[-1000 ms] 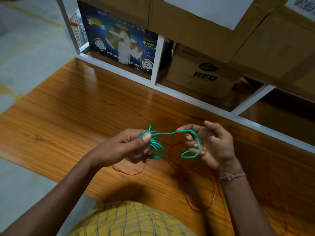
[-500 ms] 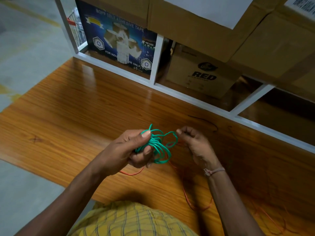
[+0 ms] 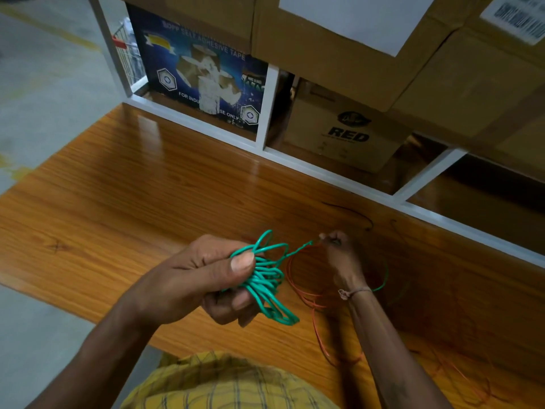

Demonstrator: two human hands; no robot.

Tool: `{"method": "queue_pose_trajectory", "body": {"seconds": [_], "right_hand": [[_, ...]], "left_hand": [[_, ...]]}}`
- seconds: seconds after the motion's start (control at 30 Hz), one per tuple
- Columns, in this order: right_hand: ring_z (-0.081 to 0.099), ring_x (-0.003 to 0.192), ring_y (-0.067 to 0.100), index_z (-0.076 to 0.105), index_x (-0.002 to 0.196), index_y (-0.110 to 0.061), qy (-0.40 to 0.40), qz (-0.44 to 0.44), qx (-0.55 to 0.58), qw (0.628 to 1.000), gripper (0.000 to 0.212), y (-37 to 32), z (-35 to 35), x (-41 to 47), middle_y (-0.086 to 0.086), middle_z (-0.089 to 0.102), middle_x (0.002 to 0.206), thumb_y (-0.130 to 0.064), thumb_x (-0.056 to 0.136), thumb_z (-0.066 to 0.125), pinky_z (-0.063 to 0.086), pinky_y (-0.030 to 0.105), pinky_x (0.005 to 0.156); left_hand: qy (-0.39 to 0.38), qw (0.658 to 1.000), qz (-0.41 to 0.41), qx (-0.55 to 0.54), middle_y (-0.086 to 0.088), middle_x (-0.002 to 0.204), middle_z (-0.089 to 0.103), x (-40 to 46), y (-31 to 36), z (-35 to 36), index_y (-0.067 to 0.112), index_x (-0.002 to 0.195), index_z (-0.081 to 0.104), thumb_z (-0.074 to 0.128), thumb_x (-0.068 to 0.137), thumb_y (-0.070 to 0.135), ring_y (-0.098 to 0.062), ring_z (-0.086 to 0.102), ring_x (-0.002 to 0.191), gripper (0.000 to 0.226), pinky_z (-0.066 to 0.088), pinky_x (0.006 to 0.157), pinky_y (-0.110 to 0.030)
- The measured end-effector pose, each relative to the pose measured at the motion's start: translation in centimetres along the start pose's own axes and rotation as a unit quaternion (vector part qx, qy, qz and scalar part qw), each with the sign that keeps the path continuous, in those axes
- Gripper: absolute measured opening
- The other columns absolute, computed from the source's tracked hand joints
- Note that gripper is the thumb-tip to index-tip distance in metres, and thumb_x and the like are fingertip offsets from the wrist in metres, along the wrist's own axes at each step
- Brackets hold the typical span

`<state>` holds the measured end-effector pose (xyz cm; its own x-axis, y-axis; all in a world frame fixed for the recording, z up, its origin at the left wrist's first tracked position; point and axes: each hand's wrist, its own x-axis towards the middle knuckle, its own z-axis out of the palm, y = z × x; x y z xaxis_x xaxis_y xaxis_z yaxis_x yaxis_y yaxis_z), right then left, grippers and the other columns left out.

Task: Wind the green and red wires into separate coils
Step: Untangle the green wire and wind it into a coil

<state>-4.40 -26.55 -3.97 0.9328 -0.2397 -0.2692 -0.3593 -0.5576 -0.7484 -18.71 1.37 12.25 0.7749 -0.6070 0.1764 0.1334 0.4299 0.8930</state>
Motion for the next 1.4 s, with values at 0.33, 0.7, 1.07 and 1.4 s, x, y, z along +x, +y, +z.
{"method": "queue_pose_trajectory", "body": {"seconds": [0.33, 0.7, 1.07, 1.4], "right_hand": [[0.051, 0.068, 0.02, 0.061, 0.089, -0.013, 0.013, -0.004, -0.06, 0.998, 0.027, -1.2, -1.2, 0.7, 0.0, 0.056, 0.074, -0.035, 0.106, 0.059, 0.035, 0.033, 0.061], [0.068, 0.08, 0.026, 0.063, 0.085, -0.026, -0.043, -0.124, -0.148, 0.98, 0.019, 1.3, 0.0, -3.4, 0.003, 0.074, 0.085, -0.039, 0.097, 0.068, 0.051, 0.04, 0.07], [0.057, 0.075, -0.004, 0.077, 0.084, -0.014, -0.179, -0.288, -0.17, 0.925, 0.008, 1.3, -1.3, -5.7, -0.018, 0.056, 0.074, -0.011, 0.084, 0.084, 0.034, 0.006, 0.063], [0.07, 0.106, 0.007, 0.077, 0.111, -0.007, -0.305, -0.156, 0.139, 0.929, 0.035, -2.0, -3.3, -6.8, 0.0, 0.08, 0.109, -0.013, 0.087, 0.052, 0.049, 0.019, 0.094]], "left_hand": [[0.011, 1.0, 0.004, -0.02, 0.01, 0.056, 0.042, 0.7, -1.1, 0.4, 0.017, 0.085, 0.063, 0.055, 0.109, 0.042, -0.017, 0.03, 0.044, 0.035, 0.051, 0.064, -0.034], [0.169, 0.972, 0.103, -0.125, -0.012, 0.077, 0.049, 2.7, -1.2, -0.8, -0.005, 0.132, 0.049, 0.025, 0.113, 0.016, -0.028, 0.061, 0.075, 0.037, 0.039, 0.12, -0.054], [0.222, 0.973, -0.012, -0.062, -0.002, 0.067, 0.03, 3.1, -3.0, -1.0, -0.003, 0.117, 0.062, 0.042, 0.107, 0.017, -0.032, 0.01, 0.064, 0.03, 0.048, 0.063, -0.02], [0.263, 0.956, -0.124, -0.035, 0.005, 0.055, 0.025, 1.7, -3.0, -1.5, 0.006, 0.09, 0.063, 0.055, 0.108, 0.033, -0.005, 0.022, 0.038, 0.033, 0.041, 0.051, -0.025]]}}
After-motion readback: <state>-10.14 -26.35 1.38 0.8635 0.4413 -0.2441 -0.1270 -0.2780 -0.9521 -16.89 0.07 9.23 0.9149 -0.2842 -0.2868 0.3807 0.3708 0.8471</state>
